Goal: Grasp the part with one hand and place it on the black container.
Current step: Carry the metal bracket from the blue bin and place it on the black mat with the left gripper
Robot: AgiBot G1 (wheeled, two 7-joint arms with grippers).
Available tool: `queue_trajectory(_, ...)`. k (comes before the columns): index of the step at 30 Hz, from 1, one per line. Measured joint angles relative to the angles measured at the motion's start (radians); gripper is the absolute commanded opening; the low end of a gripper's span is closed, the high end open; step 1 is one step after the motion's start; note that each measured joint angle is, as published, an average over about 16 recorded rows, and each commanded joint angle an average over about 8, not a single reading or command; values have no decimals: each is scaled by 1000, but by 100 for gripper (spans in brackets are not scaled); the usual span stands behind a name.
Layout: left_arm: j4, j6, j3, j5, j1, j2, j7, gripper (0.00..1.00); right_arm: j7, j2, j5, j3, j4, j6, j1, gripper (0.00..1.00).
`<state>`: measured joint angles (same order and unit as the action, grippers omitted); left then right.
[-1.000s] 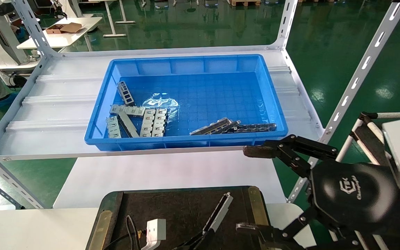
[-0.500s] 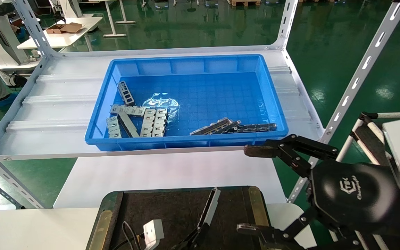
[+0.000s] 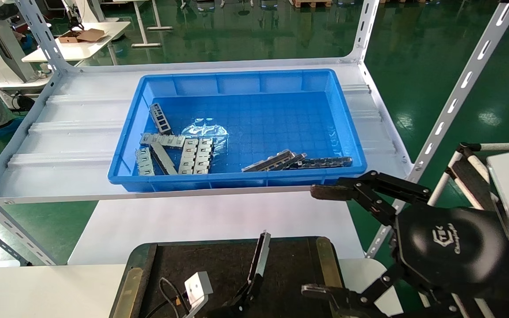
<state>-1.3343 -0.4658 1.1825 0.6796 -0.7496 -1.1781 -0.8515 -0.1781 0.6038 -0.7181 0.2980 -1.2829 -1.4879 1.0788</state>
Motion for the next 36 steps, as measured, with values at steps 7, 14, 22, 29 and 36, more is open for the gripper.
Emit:
queue_trajectory(7,-4,-131,59,-168,-54,-44,89,0,0,0,0,0,0,0,0,100)
queue_trajectory(14,-9,-274,118,-392,-129,-89,211,0,0,0,1,1,0,0,0,100)
queue_trajectory(22,-11,-388,163,-612,-212,-120,327,0,1,0,1,1,0,1,0,100)
queue_trajectory(29,-11,-414,174,-680,-246,-130,358,0,1,-1,1,2,0,1,0,100)
queue_trajectory(36,-11,-412,175,-678,-250,-133,350,68,1,-1,1,2,0,1,0,100)
